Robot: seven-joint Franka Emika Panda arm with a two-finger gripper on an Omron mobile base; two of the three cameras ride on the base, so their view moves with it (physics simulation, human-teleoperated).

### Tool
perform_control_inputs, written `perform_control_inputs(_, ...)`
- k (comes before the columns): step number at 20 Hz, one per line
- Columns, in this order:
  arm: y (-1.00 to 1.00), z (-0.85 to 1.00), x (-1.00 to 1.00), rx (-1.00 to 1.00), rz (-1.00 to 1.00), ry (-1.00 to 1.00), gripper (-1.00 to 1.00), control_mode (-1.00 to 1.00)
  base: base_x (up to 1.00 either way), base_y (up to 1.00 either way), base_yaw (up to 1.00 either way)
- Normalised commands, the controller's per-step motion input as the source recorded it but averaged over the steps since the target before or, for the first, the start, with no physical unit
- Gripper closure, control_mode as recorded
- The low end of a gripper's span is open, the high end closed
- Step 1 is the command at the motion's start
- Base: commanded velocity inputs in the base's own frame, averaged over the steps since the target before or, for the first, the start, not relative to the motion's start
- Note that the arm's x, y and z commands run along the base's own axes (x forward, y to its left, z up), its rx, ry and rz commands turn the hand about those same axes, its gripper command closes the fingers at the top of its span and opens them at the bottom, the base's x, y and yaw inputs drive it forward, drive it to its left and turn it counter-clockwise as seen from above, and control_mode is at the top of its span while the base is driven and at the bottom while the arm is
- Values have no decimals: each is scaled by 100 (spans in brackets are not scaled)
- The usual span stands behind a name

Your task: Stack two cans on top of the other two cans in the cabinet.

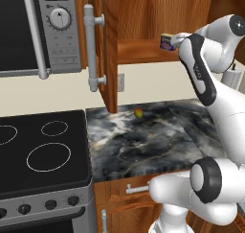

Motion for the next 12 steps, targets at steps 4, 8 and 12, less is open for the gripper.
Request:
perform_control_inputs(4, 0, 0, 12, 0, 0, 1, -100, -100, 0, 0, 0)
perform_control_inputs(8, -1, 0, 14, 0, 0, 2, -100, -100, 0, 0, 0)
perform_control_inputs(12, 0, 0, 7, 0, 0, 5, -100, -100, 0, 0, 0)
